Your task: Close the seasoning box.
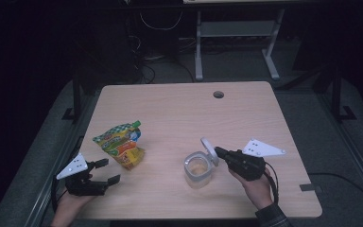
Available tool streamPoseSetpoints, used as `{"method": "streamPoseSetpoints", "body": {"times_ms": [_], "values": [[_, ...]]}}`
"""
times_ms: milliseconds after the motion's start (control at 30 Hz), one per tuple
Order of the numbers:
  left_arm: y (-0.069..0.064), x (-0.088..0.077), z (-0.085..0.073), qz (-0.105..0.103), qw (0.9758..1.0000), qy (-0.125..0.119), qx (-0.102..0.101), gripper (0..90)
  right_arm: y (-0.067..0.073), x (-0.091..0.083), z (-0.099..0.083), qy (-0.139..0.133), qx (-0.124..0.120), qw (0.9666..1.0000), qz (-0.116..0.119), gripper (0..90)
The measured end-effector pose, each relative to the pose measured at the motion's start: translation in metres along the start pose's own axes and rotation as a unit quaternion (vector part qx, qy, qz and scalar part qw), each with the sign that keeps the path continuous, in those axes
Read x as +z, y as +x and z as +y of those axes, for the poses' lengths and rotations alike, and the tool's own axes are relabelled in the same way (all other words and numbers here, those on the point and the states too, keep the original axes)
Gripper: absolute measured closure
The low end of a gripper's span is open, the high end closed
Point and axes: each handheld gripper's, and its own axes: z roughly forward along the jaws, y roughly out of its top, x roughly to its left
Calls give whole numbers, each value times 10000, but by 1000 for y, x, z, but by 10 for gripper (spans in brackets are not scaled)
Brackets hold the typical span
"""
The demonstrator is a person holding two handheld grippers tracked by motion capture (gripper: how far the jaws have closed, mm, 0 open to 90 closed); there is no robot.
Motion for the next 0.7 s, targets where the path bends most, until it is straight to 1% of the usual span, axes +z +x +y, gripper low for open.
{"method": "streamPoseSetpoints", "body": {"times_ms": [100,167,300,367,467,500,533,567,667,700], "values": [[1,0,0,-3,10000,-5,7,161,4,2,-2,72,-85,9999,50,895],[1,0,0,-7,10000,4,5,161,4,2,-3,49,-75,9999,46,895],[1,0,0,-12,10000,3,2,161,-2,-2,-6,55,-30,9999,-82,893],[1,0,0,-16,10000,7,-2,162,-7,-6,-9,75,-25,9997,-243,848],[1,0,0,-15,10000,12,2,161,-17,-12,-15,110,106,9987,-477,761],[1,0,0,-11,10000,10,-4,161,-20,-15,-18,134,206,9983,-536,725],[1,0,0,-9,10000,5,2,162,-23,-17,-20,168,310,9976,-601,692],[1,-1,-1,-11,10000,3,5,162,-26,-20,-22,184,362,9968,-689,657],[0,-1,-1,-27,10000,-10,-4,161,-34,-31,-28,171,497,9939,-966,542],[0,0,-1,-36,10000,-10,-7,162,-35,-34,-31,171,515,9927,-1081,517]]}}
